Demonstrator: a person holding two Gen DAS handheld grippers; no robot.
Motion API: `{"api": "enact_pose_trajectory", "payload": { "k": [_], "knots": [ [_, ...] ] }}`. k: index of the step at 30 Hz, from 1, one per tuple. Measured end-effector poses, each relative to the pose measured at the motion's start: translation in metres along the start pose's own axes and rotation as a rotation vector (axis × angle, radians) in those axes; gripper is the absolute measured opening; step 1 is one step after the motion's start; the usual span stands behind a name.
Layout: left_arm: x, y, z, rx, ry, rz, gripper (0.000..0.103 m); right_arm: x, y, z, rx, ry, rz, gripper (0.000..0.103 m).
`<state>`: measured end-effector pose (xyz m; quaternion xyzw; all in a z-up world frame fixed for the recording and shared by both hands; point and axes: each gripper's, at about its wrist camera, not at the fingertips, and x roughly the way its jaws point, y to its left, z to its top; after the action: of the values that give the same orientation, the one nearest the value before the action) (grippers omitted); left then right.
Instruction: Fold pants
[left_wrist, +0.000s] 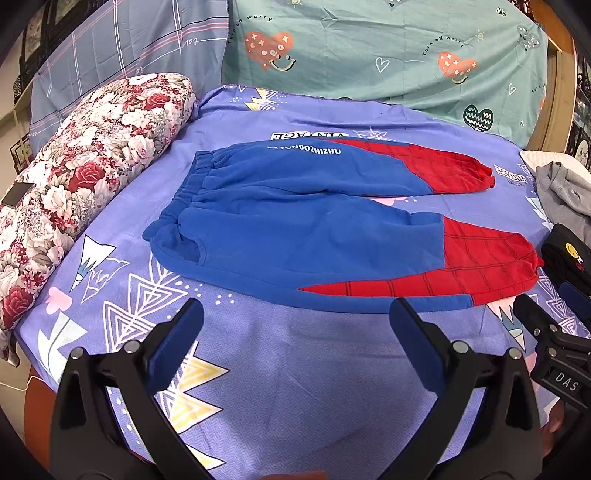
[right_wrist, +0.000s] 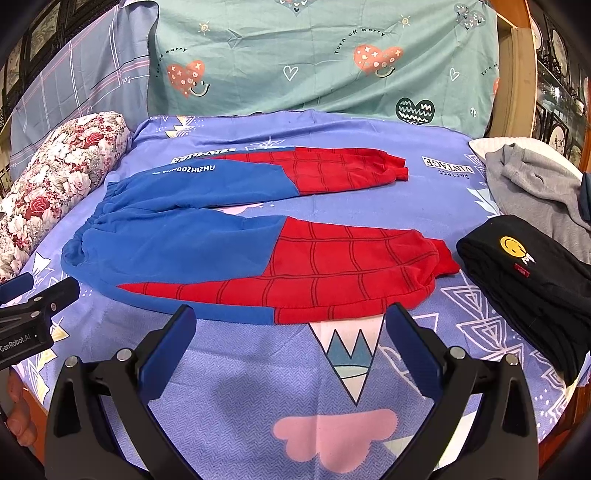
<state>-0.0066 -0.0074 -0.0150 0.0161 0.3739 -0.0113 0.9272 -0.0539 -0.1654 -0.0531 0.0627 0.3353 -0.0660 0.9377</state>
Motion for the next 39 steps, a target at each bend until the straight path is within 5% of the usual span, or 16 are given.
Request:
{"api": "enact_pose_trajectory", "payload": {
  "k": [13, 17, 21, 33, 35, 39],
  "knots": [
    [0.008, -0.002, 0.0, 0.002, 0.017, -0.007, 0.101, 0.008, 0.0, 0.0, 0.0, 0.019, -0.005, 0.102],
    [0.027, 0.01, 0.003, -0.011, 0.095, -0.101, 0.101, 0.016, -0.008, 0.002, 0.007, 0.052, 0.009, 0.102],
    [0.055, 0.047, 0.004, -0.114, 0.211, -0.212, 0.101, 0.028, -0.036, 0.002, 0.093, 0.11, -0.012, 0.102],
    [0.119, 0.17, 0.031, -0.434, 0.312, -0.229, 0.099, 0.051, -0.119, 0.003, 0.279, 0.197, -0.192, 0.102],
    [0.132, 0.174, 0.036, -0.443, 0.321, -0.224, 0.094, 0.051, -0.119, 0.006, 0.269, 0.202, -0.198, 0.102],
    [0.168, 0.179, 0.044, -0.468, 0.379, -0.21, 0.051, 0.057, -0.12, 0.013, 0.239, 0.209, -0.22, 0.102]
  ]
}}
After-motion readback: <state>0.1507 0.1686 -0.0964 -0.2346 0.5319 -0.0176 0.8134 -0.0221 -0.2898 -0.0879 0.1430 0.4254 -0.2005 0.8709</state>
